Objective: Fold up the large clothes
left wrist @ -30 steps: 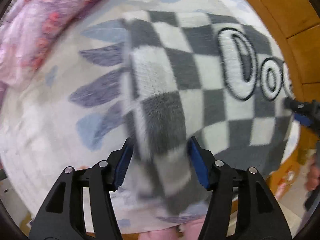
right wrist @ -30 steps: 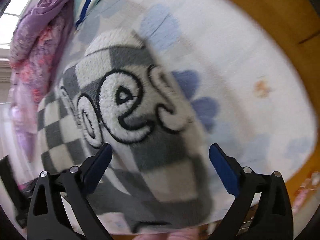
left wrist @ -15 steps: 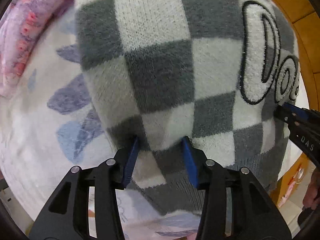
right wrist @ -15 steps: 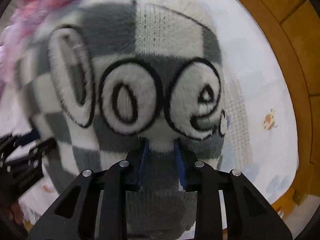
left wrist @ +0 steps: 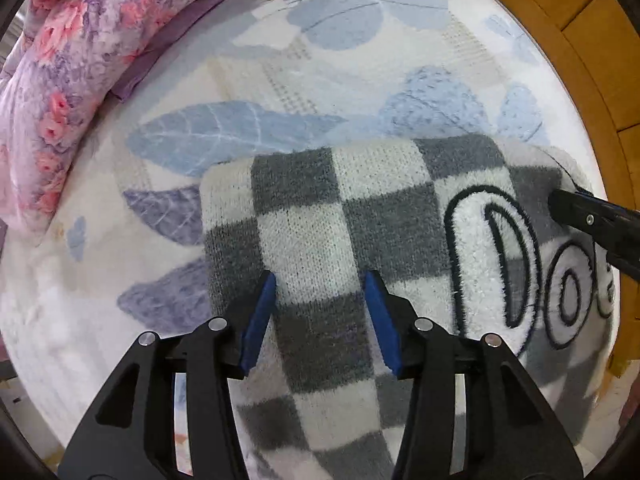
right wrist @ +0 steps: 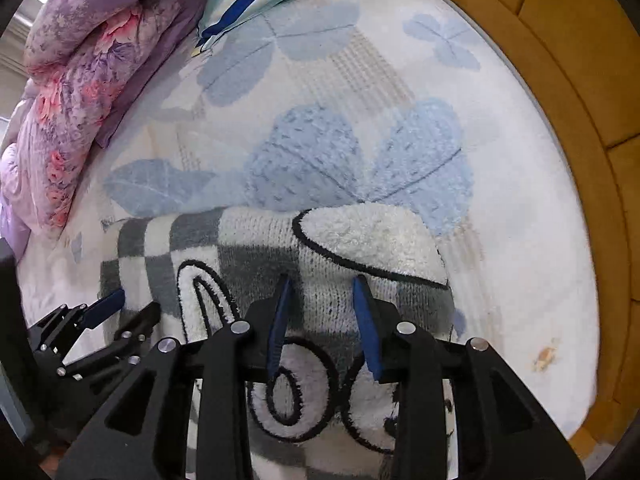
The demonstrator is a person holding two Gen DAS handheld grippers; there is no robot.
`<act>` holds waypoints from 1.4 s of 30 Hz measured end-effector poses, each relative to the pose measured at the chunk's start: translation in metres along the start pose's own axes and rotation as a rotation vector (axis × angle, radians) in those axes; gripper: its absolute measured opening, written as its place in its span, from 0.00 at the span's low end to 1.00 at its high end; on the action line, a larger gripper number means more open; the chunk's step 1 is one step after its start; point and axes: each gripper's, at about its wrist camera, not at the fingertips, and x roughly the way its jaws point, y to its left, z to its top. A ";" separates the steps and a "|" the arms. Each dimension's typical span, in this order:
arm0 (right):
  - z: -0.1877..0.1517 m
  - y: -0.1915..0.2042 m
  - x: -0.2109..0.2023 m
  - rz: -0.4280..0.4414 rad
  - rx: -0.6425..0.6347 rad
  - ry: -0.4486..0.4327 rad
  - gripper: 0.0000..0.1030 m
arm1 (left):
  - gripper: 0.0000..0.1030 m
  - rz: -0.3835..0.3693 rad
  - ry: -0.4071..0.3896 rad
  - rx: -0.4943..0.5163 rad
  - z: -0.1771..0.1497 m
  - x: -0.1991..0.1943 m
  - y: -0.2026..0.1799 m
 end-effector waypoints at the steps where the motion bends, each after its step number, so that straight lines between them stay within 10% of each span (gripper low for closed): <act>1: 0.000 0.006 -0.010 -0.025 0.007 0.011 0.32 | 0.46 -0.029 -0.006 -0.001 -0.005 -0.010 0.001; 8: -0.103 -0.005 -0.009 -0.076 0.013 0.126 0.30 | 0.49 -0.139 0.077 -0.023 -0.105 -0.004 0.001; 14: -0.139 -0.012 0.008 -0.105 0.063 -0.003 0.36 | 0.72 -0.115 -0.071 0.006 -0.140 -0.002 -0.009; 15: -0.140 -0.011 0.003 -0.100 0.082 -0.004 0.40 | 0.77 -0.166 -0.068 -0.021 -0.143 -0.009 -0.005; 17: -0.146 -0.012 -0.010 -0.002 0.118 0.010 0.94 | 0.77 -0.155 -0.099 -0.047 -0.149 -0.028 0.000; 42: -0.312 0.174 -0.273 -0.151 0.003 -0.444 0.93 | 0.88 -0.097 -0.499 -0.053 -0.329 -0.329 0.143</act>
